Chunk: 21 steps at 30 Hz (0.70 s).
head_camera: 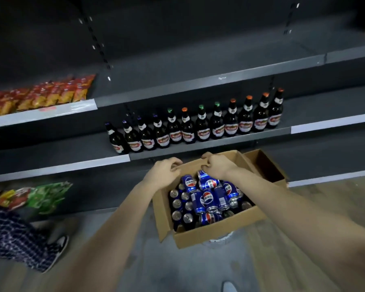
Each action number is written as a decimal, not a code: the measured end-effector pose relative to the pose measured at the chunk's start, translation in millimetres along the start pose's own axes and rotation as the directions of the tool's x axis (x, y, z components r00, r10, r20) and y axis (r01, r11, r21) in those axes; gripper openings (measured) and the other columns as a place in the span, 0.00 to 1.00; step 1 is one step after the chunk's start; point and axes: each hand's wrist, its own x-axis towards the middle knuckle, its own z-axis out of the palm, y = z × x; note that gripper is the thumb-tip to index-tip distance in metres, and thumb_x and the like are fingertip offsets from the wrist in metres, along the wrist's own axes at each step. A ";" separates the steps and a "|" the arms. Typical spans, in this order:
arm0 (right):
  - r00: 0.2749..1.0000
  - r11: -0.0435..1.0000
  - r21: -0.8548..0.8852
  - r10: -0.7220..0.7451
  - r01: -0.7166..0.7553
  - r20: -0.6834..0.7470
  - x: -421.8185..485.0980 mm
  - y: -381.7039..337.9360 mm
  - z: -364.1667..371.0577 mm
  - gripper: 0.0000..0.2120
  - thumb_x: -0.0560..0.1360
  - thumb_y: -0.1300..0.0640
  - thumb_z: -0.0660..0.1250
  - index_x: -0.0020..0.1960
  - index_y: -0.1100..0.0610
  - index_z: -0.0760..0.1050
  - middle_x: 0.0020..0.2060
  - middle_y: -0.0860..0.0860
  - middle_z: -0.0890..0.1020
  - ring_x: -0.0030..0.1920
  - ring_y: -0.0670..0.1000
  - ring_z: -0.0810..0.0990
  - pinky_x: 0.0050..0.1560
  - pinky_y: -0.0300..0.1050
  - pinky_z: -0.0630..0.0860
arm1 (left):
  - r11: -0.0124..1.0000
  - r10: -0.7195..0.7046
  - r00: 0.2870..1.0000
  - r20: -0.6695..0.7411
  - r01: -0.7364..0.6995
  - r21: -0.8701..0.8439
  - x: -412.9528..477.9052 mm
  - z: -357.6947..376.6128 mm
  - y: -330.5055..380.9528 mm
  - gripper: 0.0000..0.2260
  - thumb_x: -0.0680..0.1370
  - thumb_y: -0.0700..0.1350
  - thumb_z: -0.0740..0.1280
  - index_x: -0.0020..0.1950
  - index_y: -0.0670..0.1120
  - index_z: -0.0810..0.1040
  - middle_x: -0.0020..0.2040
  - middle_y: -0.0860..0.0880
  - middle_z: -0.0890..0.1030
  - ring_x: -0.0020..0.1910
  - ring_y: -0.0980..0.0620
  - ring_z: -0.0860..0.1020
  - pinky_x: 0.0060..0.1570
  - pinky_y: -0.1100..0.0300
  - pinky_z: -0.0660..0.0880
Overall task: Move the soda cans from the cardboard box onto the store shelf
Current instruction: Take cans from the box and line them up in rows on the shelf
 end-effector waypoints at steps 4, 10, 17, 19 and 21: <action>0.997 1.000 -0.010 0.015 -0.015 0.071 44.6 7.4 1.1 0.22 0.79 0.51 0.59 0.71 0.53 0.63 0.54 0.56 0.79 0.46 0.53 0.78 0.46 0.43 0.73 | 0.999 -0.048 0.996 0.071 0.048 0.008 42.3 9.7 -19.6 0.14 0.79 0.47 0.62 0.65 0.50 0.74 0.62 0.48 0.79 0.59 0.50 0.77 0.60 0.53 0.74; 0.986 0.994 0.007 0.112 -0.113 0.125 111.9 32.3 9.2 0.21 0.79 0.51 0.58 0.71 0.55 0.65 0.49 0.54 0.79 0.49 0.54 0.78 0.54 0.46 0.75 | 0.998 -0.060 0.980 0.189 0.061 -0.004 120.8 22.4 -50.9 0.13 0.79 0.47 0.62 0.64 0.51 0.75 0.63 0.49 0.78 0.61 0.50 0.77 0.63 0.54 0.72; 0.959 0.970 0.031 0.235 -0.243 0.156 165.1 66.3 33.6 0.17 0.78 0.53 0.59 0.66 0.56 0.68 0.49 0.58 0.81 0.45 0.57 0.80 0.47 0.46 0.77 | 0.998 -0.061 0.940 0.335 0.055 0.028 188.1 48.7 -74.0 0.14 0.80 0.48 0.62 0.65 0.51 0.74 0.65 0.50 0.77 0.63 0.51 0.75 0.63 0.56 0.70; 0.958 0.971 -0.004 0.238 -0.240 0.163 177.0 77.3 42.5 0.15 0.77 0.55 0.58 0.62 0.58 0.70 0.47 0.58 0.81 0.45 0.58 0.79 0.45 0.43 0.73 | 0.998 -0.061 0.930 0.363 0.061 0.012 203.4 60.1 -76.3 0.14 0.80 0.48 0.63 0.65 0.50 0.74 0.64 0.50 0.78 0.62 0.51 0.75 0.57 0.61 0.68; 0.952 0.972 -0.063 0.236 -0.228 0.193 190.2 88.2 52.3 0.15 0.78 0.57 0.57 0.62 0.60 0.70 0.53 0.60 0.80 0.53 0.60 0.79 0.51 0.46 0.71 | 0.997 -0.070 0.917 0.393 0.076 0.001 218.3 74.4 -77.8 0.15 0.79 0.47 0.63 0.65 0.48 0.75 0.63 0.50 0.78 0.60 0.51 0.76 0.52 0.65 0.67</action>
